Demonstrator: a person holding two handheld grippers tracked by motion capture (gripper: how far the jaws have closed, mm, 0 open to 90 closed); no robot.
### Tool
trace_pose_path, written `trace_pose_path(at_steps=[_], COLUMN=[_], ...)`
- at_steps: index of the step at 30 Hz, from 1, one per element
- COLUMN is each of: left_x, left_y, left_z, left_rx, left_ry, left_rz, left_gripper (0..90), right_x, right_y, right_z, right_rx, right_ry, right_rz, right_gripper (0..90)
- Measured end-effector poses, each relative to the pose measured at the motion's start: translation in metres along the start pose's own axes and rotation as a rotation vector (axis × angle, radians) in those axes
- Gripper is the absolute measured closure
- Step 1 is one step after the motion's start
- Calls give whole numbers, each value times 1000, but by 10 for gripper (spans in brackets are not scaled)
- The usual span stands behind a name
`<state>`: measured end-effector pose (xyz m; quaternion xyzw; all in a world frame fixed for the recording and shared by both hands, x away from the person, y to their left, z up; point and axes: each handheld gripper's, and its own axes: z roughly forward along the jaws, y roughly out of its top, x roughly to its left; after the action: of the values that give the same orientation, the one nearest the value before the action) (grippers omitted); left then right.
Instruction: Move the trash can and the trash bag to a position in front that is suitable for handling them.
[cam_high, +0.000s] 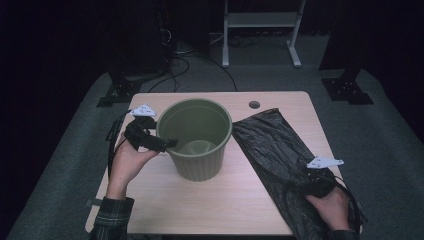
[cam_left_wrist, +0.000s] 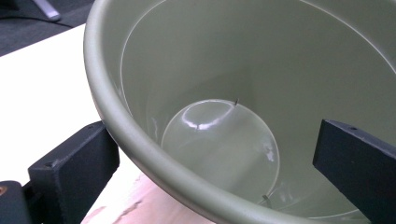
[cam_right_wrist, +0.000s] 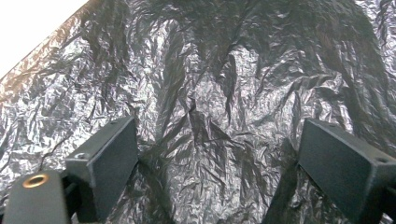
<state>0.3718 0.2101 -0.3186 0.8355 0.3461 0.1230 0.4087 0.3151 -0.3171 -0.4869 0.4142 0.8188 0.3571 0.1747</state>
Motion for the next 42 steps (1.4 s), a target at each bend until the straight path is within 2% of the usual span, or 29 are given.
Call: trace_pose_path(at_steps=[12, 18, 24, 31, 35, 42], left_x=[-31, -42, -46, -50, -46, -39], left_y=[-11, -14, -13, -13, -12, -3], left_z=[-3, -5, -6, -6, -9, -26], left_rx=[-39, -33, -19, -14, -34, -82], left_ry=[-52, -63, -50, -61, -61, -28], left_rz=[20, 30, 29, 38, 28, 32], left_gripper=[0, 0, 0, 0, 0, 0], right_x=[1, 1, 1, 1, 1, 1], right_y=[0, 0, 0, 0, 0, 0], right_z=[0, 0, 0, 1, 1, 1], right_rx=[-1, -2, -2, -2, 0, 0], right_ry=[-7, -8, -8, -11, -17, -17], right_rz=[3, 3, 4, 5, 12, 11], right_gripper=[112, 112, 112, 112, 105, 105])
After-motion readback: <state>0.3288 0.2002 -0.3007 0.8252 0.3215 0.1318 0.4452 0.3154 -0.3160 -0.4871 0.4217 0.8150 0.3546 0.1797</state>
